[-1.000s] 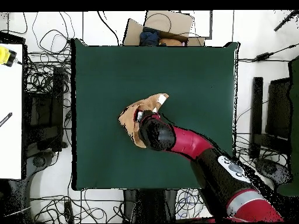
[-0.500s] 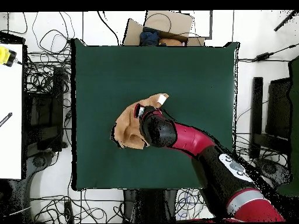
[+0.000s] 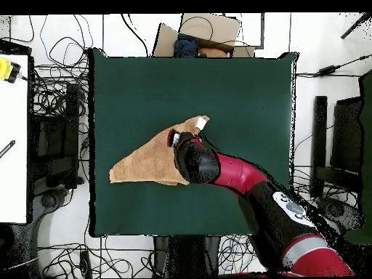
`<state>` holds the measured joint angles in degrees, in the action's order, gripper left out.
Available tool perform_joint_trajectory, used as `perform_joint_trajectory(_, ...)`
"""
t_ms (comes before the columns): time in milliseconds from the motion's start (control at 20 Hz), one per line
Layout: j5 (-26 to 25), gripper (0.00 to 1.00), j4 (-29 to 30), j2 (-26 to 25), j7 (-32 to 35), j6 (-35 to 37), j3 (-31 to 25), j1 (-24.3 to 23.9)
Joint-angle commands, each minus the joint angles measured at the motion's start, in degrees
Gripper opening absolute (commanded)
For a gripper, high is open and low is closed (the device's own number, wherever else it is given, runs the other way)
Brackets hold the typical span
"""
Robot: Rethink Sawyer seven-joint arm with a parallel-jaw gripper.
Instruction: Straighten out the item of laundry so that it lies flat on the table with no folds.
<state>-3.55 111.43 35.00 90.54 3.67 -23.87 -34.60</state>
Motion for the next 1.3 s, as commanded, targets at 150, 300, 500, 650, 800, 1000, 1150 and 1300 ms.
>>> perform_joint_trajectory(150, 0.69, 1.0, -1.09, -0.46, 7.24, 7.81, 4.81, 2.07)
perform_joint_trajectory(300, 0.82, 1.0, -1.08, -0.08, 7.34, 8.47, 5.38, 2.54)
perform_joint_trajectory(500, 0.84, 1.0, -1.69, 0.22, 7.59, 10.87, 8.67, 4.63)
perform_joint_trajectory(650, 0.88, 1.0, -3.32, 1.36, 7.97, 16.64, 14.29, 8.41)
perform_joint_trajectory(800, 0.74, 1.0, -5.43, 3.28, 9.59, 24.75, 20.39, 12.94)
perform_joint_trajectory(1000, 0.04, 1.0, -7.13, 4.0, 11.2, 28.89, 23.71, 15.53)
perform_joint_trajectory(1150, 0.05, 1.0, -6.99, 4.56, 11.51, 29.88, 24.09, 15.5)
perform_joint_trajectory(1300, -0.08, 1.0, -6.23, 4.64, 11.46, 28.43, 23.96, 15.44)
